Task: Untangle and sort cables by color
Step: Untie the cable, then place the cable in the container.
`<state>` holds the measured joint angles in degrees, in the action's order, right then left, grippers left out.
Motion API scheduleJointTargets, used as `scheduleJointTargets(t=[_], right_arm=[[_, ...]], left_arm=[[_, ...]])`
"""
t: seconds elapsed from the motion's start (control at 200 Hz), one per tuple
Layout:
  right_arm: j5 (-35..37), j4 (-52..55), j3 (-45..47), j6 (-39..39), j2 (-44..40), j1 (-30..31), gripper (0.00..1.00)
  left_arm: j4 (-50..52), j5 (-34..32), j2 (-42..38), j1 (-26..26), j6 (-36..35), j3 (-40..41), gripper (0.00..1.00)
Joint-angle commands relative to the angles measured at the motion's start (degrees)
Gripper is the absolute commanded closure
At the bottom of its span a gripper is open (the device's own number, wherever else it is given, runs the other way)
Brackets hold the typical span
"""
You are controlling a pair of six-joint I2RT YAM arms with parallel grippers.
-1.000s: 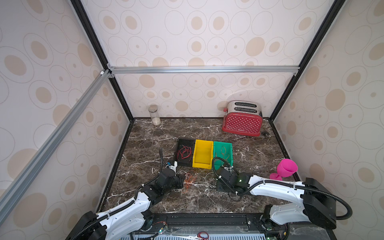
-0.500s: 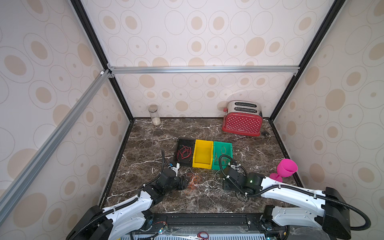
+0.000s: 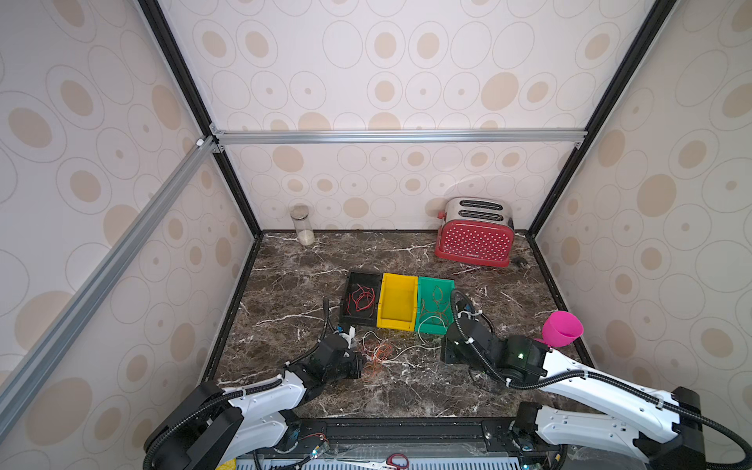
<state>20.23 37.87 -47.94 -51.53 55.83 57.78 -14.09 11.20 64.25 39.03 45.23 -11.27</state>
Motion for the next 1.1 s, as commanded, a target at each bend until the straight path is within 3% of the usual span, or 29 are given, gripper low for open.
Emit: scheduleJointTargets(t=[0.0, 0.35, 0.575, 0.79, 1.035, 1.095], right_arm=[[4.79, 6.33, -2.56, 1.77, -2.83, -0.55, 1.0], [12.81, 20.79, -6.16, 0.99, -10.26, -7.48, 1.0], [14.25, 25.73, -7.1, 1.77, -12.77, -11.46, 1.0], [5.47, 18.75, -4.96, 6.36, -11.04, -11.46, 1.0], [-3.64, 11.35, -6.71, 13.8, -8.31, -11.46, 1.0], [-5.44, 9.72, -7.31, 15.5, -7.42, -11.5, 1.0]], left_arm=[[2.35, -5.0, -2.06, 0.26, 0.77, 0.02, 1.0], [9.05, -11.12, -9.14, -1.39, 2.64, -0.07, 1.0], [12.4, -13.09, -12.28, -2.9, 3.93, -0.25, 1.0], [11.97, -10.92, -12.97, -3.58, 2.15, -1.17, 1.0], [10.59, -7.0, -9.7, -3.53, -0.45, -2.09, 0.9], [10.48, -6.81, -9.65, -3.56, -0.63, -2.17, 0.81]])
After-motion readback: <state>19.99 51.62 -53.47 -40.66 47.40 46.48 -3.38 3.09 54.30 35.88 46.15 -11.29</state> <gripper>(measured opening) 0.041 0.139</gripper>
